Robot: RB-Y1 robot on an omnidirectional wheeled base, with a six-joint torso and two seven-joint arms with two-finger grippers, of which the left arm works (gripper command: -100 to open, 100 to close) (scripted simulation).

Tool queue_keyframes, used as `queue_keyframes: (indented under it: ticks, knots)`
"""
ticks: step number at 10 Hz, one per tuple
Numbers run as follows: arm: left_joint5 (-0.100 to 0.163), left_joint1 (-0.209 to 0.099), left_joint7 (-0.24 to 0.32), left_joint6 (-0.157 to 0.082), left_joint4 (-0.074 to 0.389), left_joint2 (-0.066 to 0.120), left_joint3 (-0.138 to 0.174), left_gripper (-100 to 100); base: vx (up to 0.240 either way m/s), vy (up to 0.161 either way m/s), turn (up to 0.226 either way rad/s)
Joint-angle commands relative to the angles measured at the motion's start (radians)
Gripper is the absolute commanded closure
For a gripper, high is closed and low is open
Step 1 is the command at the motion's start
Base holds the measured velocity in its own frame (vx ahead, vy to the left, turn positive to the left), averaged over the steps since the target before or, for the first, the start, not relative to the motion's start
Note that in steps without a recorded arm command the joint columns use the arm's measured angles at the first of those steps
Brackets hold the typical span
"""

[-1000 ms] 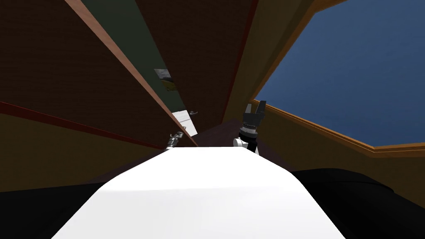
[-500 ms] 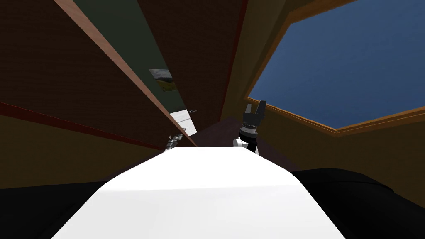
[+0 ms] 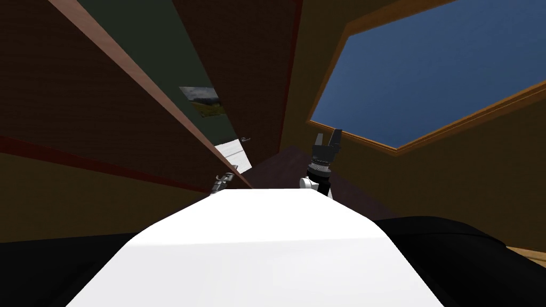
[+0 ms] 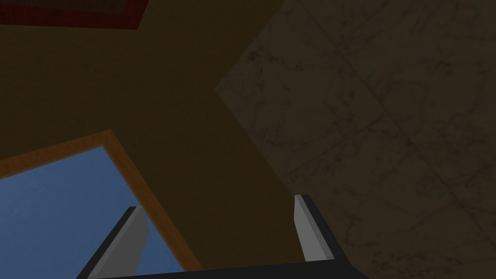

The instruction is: Pull the door open

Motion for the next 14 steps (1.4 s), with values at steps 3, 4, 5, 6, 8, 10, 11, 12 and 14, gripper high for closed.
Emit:
queue_keyframes:
  ticks: [3, 4, 5, 6, 8, 10, 11, 12, 14]
  knots:
    - [-0.001, 0.015, 0.011, -0.043, 0.019, 0.010, -0.011, 100, -0.258, 0.072, -0.189]
    - [0.000, 0.014, 0.007, -0.031, 0.010, 0.009, -0.008, 100, -0.128, 0.033, -0.034]
    - [-0.015, 0.010, 0.001, -0.003, -0.012, -0.006, -0.011, 100, -0.185, 0.027, 0.014]
    - [-0.021, 0.007, -0.001, 0.007, -0.021, -0.012, -0.011, 100, -0.237, 0.026, -0.018]
    - [-0.028, 0.003, -0.004, 0.020, -0.031, -0.019, -0.012, 100, -0.137, 0.041, 0.000]
    - [-0.048, -0.009, -0.012, 0.055, -0.060, -0.038, -0.014, 100, -0.170, 0.035, -0.009]
    - [-0.057, -0.014, -0.015, 0.071, -0.073, -0.047, -0.015, 100, -0.225, 0.071, -0.035]
    - [-0.057, -0.014, -0.015, 0.069, -0.030, -0.047, -0.015, 100, -0.135, 0.037, -0.042]
    - [-0.057, -0.014, -0.015, 0.071, -0.073, -0.047, -0.015, 100, -0.040, -0.004, 0.037]
